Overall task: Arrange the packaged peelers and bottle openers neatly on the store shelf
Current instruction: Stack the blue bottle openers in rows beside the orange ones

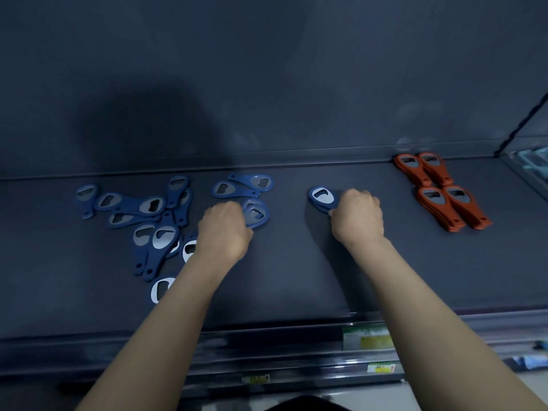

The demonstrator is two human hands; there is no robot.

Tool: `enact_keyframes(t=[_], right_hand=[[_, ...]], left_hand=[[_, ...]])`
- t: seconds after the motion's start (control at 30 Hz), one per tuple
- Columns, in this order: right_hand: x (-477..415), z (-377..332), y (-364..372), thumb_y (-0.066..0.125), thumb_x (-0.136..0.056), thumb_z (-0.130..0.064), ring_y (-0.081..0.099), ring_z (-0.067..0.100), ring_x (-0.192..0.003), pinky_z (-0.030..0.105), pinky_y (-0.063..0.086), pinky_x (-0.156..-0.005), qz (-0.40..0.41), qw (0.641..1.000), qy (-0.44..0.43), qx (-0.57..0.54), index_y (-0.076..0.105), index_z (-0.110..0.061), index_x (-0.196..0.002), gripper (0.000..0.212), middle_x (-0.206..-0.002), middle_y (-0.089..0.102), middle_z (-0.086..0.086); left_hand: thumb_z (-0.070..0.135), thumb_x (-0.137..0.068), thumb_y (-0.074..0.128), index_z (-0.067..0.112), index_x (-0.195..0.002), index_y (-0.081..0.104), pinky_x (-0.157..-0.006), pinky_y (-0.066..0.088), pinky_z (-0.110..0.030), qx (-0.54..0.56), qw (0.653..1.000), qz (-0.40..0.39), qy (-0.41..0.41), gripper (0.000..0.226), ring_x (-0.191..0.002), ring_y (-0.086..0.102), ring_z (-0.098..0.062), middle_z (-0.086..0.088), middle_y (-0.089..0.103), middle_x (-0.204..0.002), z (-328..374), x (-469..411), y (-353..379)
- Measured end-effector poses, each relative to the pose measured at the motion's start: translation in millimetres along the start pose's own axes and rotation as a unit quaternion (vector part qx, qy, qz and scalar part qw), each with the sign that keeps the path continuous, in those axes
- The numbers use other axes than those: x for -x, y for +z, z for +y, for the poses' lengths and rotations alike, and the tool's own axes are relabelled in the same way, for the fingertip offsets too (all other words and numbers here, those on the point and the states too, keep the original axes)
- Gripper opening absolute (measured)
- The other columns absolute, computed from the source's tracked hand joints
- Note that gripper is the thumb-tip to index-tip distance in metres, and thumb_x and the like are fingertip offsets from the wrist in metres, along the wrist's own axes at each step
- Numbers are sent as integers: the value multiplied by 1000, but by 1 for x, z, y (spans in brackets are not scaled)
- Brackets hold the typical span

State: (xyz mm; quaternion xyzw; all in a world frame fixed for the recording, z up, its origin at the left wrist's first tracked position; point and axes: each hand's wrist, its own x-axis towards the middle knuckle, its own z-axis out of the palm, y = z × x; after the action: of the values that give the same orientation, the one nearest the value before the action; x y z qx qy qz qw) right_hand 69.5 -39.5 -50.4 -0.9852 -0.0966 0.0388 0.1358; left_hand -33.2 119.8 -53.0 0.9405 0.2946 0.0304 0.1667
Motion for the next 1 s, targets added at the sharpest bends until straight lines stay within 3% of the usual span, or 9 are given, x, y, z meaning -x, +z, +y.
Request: enact_keyframes(t=[0.13, 0.2, 0.3, 0.4, 0.53, 0.63, 0.8, 1.0], right_hand=[[2, 10, -6, 61, -88, -13, 52, 36, -110, 34, 44, -80, -13, 1000, 9, -2, 54, 1, -113, 29, -117, 57, 20], [3, 16, -10, 61, -88, -13, 53, 36, -110, 32, 41, -74, -21, 1000, 23, -5, 54, 0, -114, 30, -116, 58, 20], [6, 26, -16, 62, -87, -11, 54, 36, -109, 31, 38, -70, -18, 999, 41, -13, 53, 0, -113, 29, -115, 59, 19], [9, 34, -17, 61, -88, -11, 55, 36, -106, 31, 38, -70, -2, 999, 45, -22, 55, 0, -108, 23, -112, 60, 19], [11, 39, -19, 59, -90, -15, 54, 36, -107, 35, 44, -79, 5, 998, 47, -39, 57, 0, -107, 23, -113, 60, 19], [12, 42, -20, 61, -90, -21, 53, 36, -109, 36, 44, -82, -3, 998, 41, -40, 57, 0, -108, 29, -114, 59, 19], [11, 46, -19, 60, -89, -12, 52, 36, -109, 31, 38, -73, -3, 999, 38, -29, 56, 0, -110, 24, -115, 58, 19], [14, 48, -21, 59, -89, -8, 51, 36, -109, 30, 35, -70, -4, 999, 46, -25, 56, 1, -109, 22, -113, 58, 20]], left_hand=[[1, -78, 53, 8, -65, 43, -56, 36, -33, 1, 998, -23, 58, 18, -71, 49, -29, -7, 47, -69, 21, -1, 8], [-5, -77, 50, 5, -76, 53, -64, 44, -38, 18, 996, -25, 81, 10, -81, 55, -29, -12, 57, -81, 30, -1, 12], [-4, -78, 53, 7, -88, 60, -77, 47, -43, 58, 994, -11, 89, 17, -87, 58, -28, -14, 65, -97, 38, 1, 17], [5, -83, 60, 10, -87, 57, -80, 46, -41, 89, 994, 9, 66, 7, -93, 58, -30, -14, 65, -99, 43, 3, 17], [15, -83, 65, 1, -89, 59, -75, 46, -37, 77, 996, 11, 51, 17, -90, 58, -33, -12, 64, -93, 48, 3, 19], [19, -82, 66, 3, -89, 60, -70, 46, -35, 58, 997, -1, 42, 19, -88, 58, -32, -10, 64, -90, 49, 3, 20], [13, -84, 60, 7, -93, 60, -70, 49, -38, 29, 999, 14, 37, 11, -84, 57, -31, -9, 63, -91, 50, 4, 21], [16, -86, 61, 3, -104, 60, -80, 49, -41, 62, 996, 34, 44, 22, -96, 57, -34, -13, 63, -104, 60, 6, 25]])
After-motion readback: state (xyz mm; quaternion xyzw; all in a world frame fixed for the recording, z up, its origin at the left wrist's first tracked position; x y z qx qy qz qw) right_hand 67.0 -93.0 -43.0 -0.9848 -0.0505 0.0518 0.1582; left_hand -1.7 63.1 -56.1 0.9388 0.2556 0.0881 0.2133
